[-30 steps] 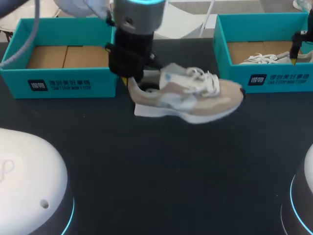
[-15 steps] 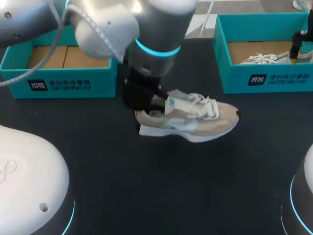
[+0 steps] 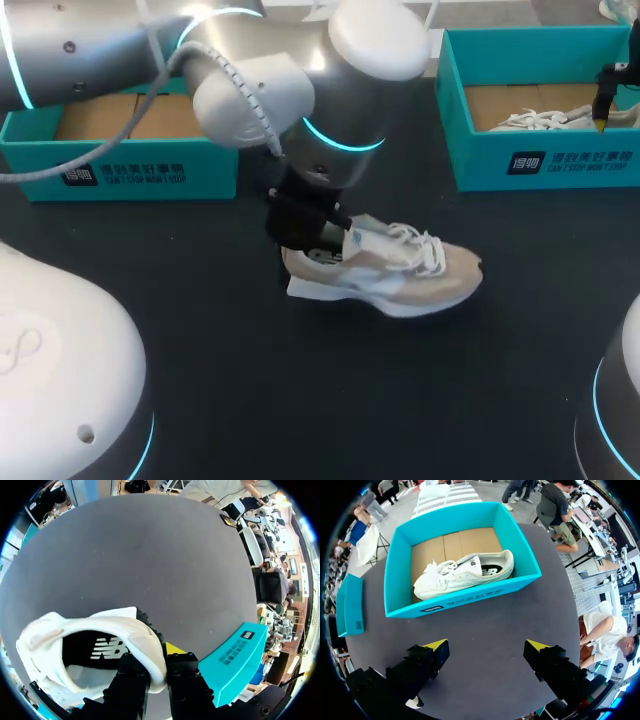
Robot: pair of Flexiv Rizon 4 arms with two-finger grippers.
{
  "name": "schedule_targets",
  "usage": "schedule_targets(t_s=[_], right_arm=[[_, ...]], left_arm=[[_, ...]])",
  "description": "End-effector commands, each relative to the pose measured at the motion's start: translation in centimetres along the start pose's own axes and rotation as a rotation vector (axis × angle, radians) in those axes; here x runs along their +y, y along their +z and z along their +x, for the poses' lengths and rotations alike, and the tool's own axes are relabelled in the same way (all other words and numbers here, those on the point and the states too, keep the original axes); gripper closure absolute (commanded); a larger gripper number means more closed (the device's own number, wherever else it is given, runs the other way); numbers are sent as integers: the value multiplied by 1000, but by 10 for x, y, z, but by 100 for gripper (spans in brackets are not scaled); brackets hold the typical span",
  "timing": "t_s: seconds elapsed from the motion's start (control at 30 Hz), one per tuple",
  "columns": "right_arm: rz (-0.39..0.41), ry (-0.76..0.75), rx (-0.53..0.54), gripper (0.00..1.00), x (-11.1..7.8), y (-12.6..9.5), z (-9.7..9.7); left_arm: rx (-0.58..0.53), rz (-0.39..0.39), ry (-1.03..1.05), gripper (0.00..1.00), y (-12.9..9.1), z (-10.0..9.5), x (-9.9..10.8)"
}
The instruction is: Take the shoe out of the shoebox, open the shoe tongue, remove and reinsert the insole, then place the shoe into the shoebox
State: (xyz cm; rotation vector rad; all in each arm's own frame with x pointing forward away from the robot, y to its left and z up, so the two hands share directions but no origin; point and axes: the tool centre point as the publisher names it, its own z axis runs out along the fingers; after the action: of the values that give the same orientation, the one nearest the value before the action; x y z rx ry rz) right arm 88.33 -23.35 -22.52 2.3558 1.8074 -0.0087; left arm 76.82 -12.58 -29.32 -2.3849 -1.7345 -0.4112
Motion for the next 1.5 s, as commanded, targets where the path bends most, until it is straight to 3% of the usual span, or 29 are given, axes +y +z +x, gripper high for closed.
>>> schedule_targets(t_s=[0.03,0.6,0.83,1.23,1.5], right_arm=[[0,1,0,0,0,0,0],[0,1,0,0,0,0,0],[0,1,0,0,0,0,0],[0,1,0,0,0,0,0],[0,1,0,0,0,0,0]], left_arm=[[3,2,0,100,-2,0,1],[-5,10,-5,100,-1,0,1],[-21,44,-108,100,16,-1,-7],[-2,82,-147,100,60,-29,-25],[-16,113,-176,100,76,-30,-28]])
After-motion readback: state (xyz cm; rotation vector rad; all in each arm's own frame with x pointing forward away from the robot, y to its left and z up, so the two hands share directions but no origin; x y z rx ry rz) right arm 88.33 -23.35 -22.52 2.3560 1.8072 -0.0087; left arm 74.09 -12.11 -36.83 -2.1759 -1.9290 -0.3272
